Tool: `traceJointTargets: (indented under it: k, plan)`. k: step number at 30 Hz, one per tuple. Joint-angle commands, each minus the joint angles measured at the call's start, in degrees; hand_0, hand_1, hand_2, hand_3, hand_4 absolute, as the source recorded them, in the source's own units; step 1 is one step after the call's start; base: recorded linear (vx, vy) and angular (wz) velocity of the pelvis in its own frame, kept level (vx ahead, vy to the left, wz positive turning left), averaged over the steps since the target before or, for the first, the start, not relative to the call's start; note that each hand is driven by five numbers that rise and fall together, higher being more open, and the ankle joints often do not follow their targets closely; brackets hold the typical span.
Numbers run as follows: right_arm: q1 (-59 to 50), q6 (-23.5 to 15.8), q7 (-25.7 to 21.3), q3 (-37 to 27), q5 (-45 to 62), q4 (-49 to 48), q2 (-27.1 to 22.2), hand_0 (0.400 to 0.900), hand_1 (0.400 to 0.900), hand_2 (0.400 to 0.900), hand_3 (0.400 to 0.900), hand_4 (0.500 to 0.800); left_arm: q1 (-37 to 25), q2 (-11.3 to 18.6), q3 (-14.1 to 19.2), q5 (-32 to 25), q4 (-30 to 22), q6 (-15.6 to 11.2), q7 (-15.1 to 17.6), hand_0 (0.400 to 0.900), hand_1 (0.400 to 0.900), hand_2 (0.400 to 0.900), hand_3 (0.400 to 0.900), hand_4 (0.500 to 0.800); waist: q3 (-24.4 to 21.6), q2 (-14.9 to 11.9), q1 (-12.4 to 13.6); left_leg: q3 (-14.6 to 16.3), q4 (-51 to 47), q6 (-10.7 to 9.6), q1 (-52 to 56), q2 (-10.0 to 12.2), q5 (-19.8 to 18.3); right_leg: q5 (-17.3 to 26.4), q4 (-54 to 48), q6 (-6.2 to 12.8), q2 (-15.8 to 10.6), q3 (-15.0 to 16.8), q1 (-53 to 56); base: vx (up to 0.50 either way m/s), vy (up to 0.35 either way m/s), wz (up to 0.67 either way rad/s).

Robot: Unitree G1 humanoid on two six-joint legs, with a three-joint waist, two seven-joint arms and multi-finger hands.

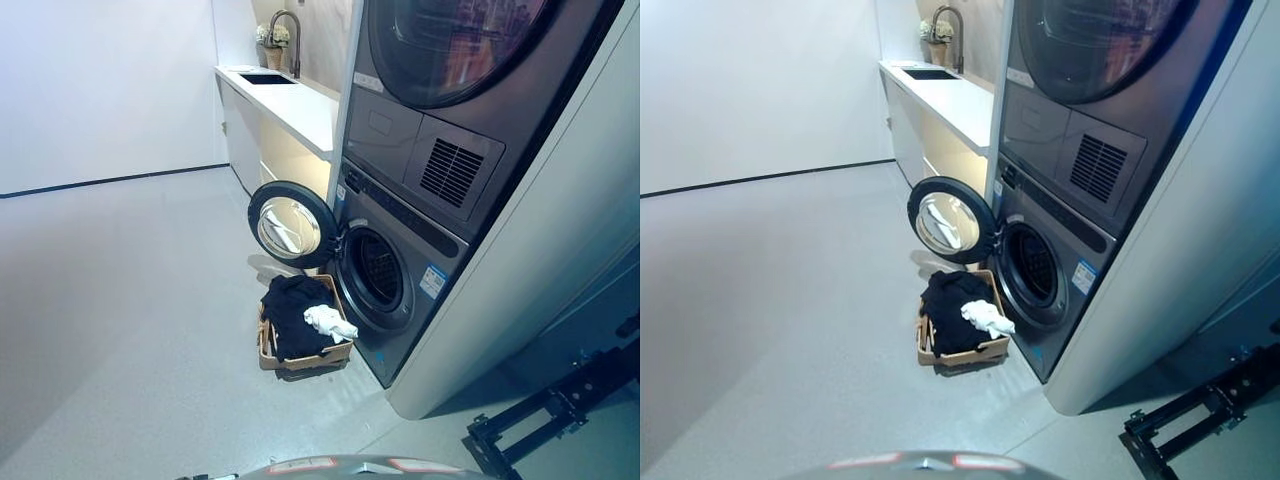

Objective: Put the clothes in the basket into the washing machine.

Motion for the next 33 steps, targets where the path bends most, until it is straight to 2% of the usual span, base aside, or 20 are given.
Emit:
traceJointTargets:
  k: [1, 17, 23, 27, 30, 31, 33]
  plan:
    - [-6.0, -1.0, -0.3, 1.3, -0.9, 0.5, -2.9, 0.900, 0.900, 0.900, 0.900, 0.800, -5.1, -3.3, -1.2, -0.1, 1.9, -0.7, -0.1, 0.900, 0.900, 0.900, 0.900, 0.800, 6.4, 5.9, -0.4, -1.0, 0.4, 1.7, 1.2, -2.8, -8.9, -7.8, 0.3, 3.49, 1.7, 1.9, 2.9, 0.00, 0.000, 0.00]
    - [-5.6, -1.3, -0.7, 1.8, -0.3, -0.4, -2.5, 0.900, 0.900, 0.900, 0.900, 0.800, -5.5, -2.6, -1.1, -0.2, 1.6, -0.8, 0.7, 0.900, 0.900, 0.900, 0.900, 0.800, 7.1, 5.6, -0.4, -1.1, 0.4, 1.8, 1.0, -2.7, -8.9, -7.9, 0.3, 3.25, 1.9, 1.7, 2.5, 0.00, -0.005, 0.00]
    - [-6.0, -1.3, -0.9, 1.6, 0.1, -0.7, -3.0, 0.900, 0.900, 0.900, 0.900, 0.800, -5.9, -2.7, -1.3, -1.0, 1.1, -1.0, 1.0, 0.900, 0.900, 0.900, 0.900, 0.800, 8.2, 6.1, -0.5, -1.5, 0.4, 1.7, 0.2, -2.4, -8.5, -8.0, 0.5, 2.71, 2.2, 1.2, 1.8, 0.02, -0.072, 0.03]
    - [-6.5, -1.8, -1.3, 1.6, 0.7, -1.5, -3.5, 0.900, 0.900, 0.900, 0.900, 0.800, -6.3, -2.6, -0.6, -3.1, 0.3, -1.4, 1.3, 0.900, 0.900, 0.900, 0.900, 0.800, 9.3, 6.7, -0.6, -1.6, 0.4, 1.5, 0.3, -1.9, -7.7, -9.7, 3.8, 1.82, 2.6, 1.4, -0.1, 0.02, -0.127, 0.02]
    - [-6.9, -2.5, -1.8, 1.8, 1.3, -2.8, -4.1, 0.900, 0.900, 0.900, 0.900, 0.800, -6.7, -2.6, 0.4, -6.2, -1.4, -2.0, 1.8, 0.900, 0.900, 0.900, 0.900, 0.800, 11.4, 6.1, -0.5, -1.0, 11.2, 0.7, -5.3, -2.7, -10.1, -10.9, 6.8, 1.13, 2.3, 1.4, -2.0, -0.04, -0.159, 0.09]
    - [-6.6, -2.7, -1.8, 1.6, 1.3, -3.2, -4.4, 0.900, 0.900, 0.900, 0.900, 0.800, -6.6, -2.5, 1.0, -7.6, -2.2, -2.3, 1.9, 0.900, 0.900, 0.900, 0.900, 0.800, 12.2, 5.8, -0.4, -0.8, 17.4, -0.1, -8.1, -2.9, -9.8, -11.2, 7.5, 0.82, 2.1, 1.3, -2.0, -0.01, -0.188, 0.20]
    - [-6.0, -2.9, -2.0, 1.1, 1.9, -3.9, -5.1, 0.900, 0.900, 0.900, 0.900, 0.800, -6.7, -2.3, 1.7, -10.0, -3.4, -2.8, 2.1, 0.900, 0.900, 0.900, 0.900, 0.800, 14.1, 5.4, -0.1, -1.0, 26.6, -1.4, -13.4, -2.7, -6.6, -11.8, 8.8, 0.11, 1.9, 0.7, -1.9, 0.01, -0.189, 0.20]
